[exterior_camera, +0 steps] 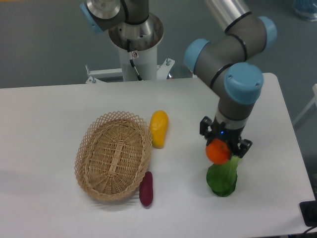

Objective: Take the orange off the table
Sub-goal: 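Lift the held orange up above the bok choy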

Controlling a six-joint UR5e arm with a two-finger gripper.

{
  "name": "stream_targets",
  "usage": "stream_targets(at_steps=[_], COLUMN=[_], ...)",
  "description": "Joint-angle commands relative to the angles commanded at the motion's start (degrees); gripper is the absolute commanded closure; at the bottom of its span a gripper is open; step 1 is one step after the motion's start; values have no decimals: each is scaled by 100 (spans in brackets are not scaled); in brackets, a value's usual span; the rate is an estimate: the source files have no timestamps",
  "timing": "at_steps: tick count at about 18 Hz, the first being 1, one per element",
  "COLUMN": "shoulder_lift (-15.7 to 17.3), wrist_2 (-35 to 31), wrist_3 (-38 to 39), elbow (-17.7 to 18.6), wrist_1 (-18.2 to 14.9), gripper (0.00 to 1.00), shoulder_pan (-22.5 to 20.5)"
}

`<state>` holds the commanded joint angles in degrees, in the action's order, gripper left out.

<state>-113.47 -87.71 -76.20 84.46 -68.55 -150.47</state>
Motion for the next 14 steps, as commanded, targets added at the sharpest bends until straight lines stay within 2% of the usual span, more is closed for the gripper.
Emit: stream_targets(at_steps=[14], shoulder_lift=[-61], wrist_2=[-123], wrist_3=[-35], elbow=[-70], wrist_1=[96], gripper=[60], shoulder_pan=[0])
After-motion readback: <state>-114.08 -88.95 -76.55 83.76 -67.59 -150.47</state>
